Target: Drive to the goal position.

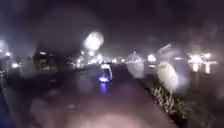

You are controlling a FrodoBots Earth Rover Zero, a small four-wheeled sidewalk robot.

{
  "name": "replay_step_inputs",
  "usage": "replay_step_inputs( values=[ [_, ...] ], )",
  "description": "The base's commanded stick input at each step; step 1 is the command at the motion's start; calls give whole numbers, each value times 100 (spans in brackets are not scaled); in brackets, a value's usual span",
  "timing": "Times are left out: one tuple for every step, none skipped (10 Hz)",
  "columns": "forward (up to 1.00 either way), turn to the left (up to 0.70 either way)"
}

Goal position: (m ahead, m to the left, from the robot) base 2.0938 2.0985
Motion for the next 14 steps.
replay_step_inputs(
  values=[
    [50,9],
    [50,5],
    [50,2],
    [50,1],
    [50,0],
    [50,4],
    [50,8],
    [50,11],
    [50,15],
    [50,18],
    [50,17],
    [50,14],
    [50,11],
    [50,9]
  ],
)
